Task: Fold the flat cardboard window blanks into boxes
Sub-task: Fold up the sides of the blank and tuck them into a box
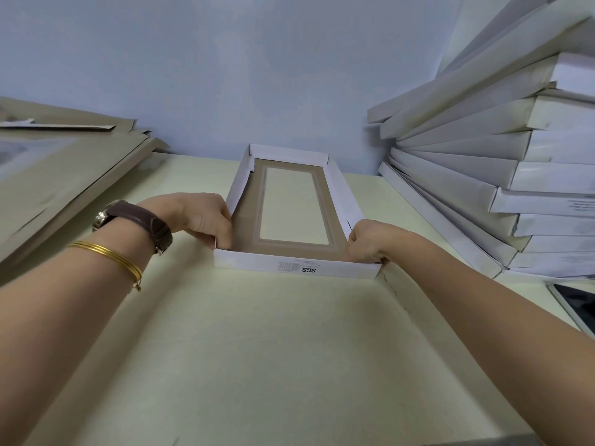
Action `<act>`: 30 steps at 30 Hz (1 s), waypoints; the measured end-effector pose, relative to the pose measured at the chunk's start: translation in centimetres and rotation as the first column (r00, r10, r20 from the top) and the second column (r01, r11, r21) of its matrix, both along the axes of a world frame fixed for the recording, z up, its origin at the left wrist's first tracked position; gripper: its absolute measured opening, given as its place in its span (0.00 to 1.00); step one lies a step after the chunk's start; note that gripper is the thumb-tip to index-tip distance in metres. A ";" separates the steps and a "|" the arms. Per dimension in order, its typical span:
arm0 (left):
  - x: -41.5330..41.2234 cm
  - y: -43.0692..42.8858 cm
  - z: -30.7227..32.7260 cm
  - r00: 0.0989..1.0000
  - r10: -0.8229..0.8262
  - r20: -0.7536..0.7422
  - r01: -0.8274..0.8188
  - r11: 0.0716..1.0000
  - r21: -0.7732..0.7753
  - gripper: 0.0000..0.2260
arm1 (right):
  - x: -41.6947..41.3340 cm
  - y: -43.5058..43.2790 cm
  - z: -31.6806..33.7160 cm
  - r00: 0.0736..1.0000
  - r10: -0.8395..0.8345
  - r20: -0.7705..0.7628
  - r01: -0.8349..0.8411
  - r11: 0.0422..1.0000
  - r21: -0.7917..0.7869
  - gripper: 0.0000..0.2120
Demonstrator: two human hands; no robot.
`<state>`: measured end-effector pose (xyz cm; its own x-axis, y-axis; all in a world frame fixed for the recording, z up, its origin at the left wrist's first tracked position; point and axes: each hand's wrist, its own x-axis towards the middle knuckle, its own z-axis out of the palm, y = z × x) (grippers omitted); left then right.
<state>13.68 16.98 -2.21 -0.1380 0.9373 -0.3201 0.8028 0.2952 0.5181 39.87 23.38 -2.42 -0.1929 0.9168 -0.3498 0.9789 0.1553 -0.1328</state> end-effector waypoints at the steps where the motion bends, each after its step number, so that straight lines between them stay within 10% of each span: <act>1: -0.1 -0.1 0.1 1.000 -0.007 0.024 0.007 1.000 -0.012 0.05 | 0.0 0.0 0.0 1.000 0.001 -0.001 -0.001 1.000 0.001 0.13; 19: 1.4 0.0 -0.1 0.990 -0.014 -0.144 0.007 0.999 -0.049 0.14 | 0.2 0.2 -0.2 1.000 0.004 -0.017 -0.004 1.000 0.000 0.07; 30: 2.6 0.5 -1.4 0.931 0.023 -0.365 -0.024 1.000 0.000 0.03 | 0.2 -0.1 0.0 1.000 0.023 -0.015 -0.022 1.000 0.007 0.13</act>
<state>16.31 17.47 -3.58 -0.2681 0.9309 -0.2481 0.9289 0.3180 0.1897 40.04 23.29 -2.44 -0.2189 0.9146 -0.3399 0.9730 0.1783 -0.1468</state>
